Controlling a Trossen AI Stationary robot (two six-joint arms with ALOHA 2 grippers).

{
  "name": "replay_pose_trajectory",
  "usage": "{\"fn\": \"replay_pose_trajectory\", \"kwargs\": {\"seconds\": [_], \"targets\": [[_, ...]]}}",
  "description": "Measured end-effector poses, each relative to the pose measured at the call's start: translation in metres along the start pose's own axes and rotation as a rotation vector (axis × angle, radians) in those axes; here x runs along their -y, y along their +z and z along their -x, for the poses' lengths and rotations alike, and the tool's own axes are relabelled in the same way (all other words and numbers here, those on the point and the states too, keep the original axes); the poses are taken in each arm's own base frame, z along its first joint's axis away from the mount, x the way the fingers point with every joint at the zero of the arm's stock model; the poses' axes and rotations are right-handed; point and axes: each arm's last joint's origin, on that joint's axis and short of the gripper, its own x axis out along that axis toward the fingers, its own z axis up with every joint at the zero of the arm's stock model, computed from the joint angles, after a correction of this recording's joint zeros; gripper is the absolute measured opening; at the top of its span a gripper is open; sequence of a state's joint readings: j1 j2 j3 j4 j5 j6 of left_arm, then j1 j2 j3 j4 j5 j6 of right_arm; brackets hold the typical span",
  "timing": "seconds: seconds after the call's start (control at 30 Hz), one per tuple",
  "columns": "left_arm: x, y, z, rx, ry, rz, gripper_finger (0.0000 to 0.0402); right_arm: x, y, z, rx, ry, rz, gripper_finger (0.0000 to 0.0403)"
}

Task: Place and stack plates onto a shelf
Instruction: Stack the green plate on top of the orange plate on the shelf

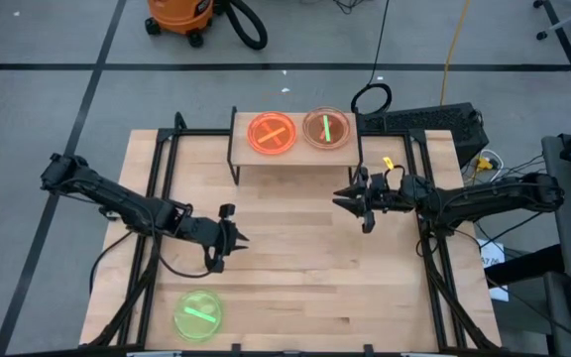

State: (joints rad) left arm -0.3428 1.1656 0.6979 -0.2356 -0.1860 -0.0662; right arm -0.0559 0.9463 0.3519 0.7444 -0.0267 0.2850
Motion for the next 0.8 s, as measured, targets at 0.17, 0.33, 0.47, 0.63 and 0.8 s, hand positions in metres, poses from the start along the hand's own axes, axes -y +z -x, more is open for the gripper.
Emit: {"fn": "replay_pose_trajectory", "kwargs": {"seconds": [0.17, 0.33, 0.47, 0.63, 0.8], "targets": [[0.000, 0.000, 0.000, 0.000, 0.000, 0.024, 0.0094, 0.000, 0.000, 0.000, 0.000, 0.000, -0.010, 0.0100], [0.000, -0.002, 0.000, -0.020, 0.001, 0.011, 0.0094, 0.000, 0.000, 0.000, 0.000, 0.000, -0.005, 0.0100], [0.000, -0.004, 0.000, -0.036, 0.002, -0.030, 0.0094, 0.000, 0.000, 0.000, 0.000, -0.003, -0.002, 0.0100], [-0.001, -0.008, 0.000, -0.079, 0.002, -0.023, 0.0095, 0.000, 0.000, 0.000, 0.000, -0.003, -0.002, 0.0100], [-0.001, -0.013, 0.001, -0.134, 0.008, -0.019, 0.0095, 0.000, 0.000, 0.000, 0.000, -0.004, -0.001, 0.0100]]}}
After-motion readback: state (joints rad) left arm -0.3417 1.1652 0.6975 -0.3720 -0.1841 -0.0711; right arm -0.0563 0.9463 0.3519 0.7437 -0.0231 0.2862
